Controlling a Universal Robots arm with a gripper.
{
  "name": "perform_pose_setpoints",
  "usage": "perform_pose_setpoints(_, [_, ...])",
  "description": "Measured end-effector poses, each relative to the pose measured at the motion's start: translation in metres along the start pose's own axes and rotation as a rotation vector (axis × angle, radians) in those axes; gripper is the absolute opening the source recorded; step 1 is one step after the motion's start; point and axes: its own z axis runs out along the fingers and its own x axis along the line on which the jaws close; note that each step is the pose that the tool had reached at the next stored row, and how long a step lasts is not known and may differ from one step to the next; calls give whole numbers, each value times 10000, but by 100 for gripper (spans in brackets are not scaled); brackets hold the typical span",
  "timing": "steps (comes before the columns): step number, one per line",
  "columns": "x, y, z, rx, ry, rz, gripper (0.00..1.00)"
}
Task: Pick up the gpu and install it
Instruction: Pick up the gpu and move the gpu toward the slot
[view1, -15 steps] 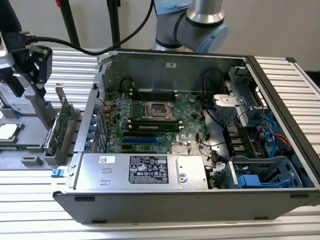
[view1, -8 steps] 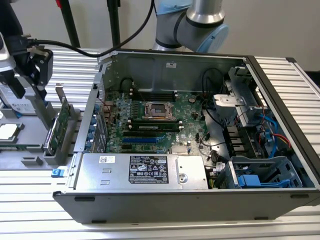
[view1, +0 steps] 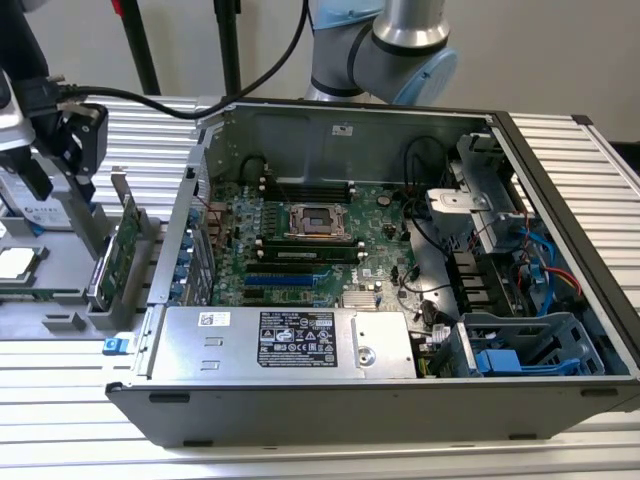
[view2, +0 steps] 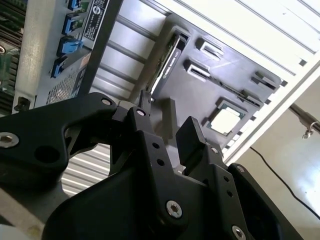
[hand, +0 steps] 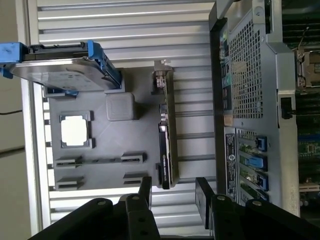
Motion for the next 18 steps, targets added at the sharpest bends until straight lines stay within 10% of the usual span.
perform_pose_setpoints(18, [1, -5, 91, 0, 0, -1, 100])
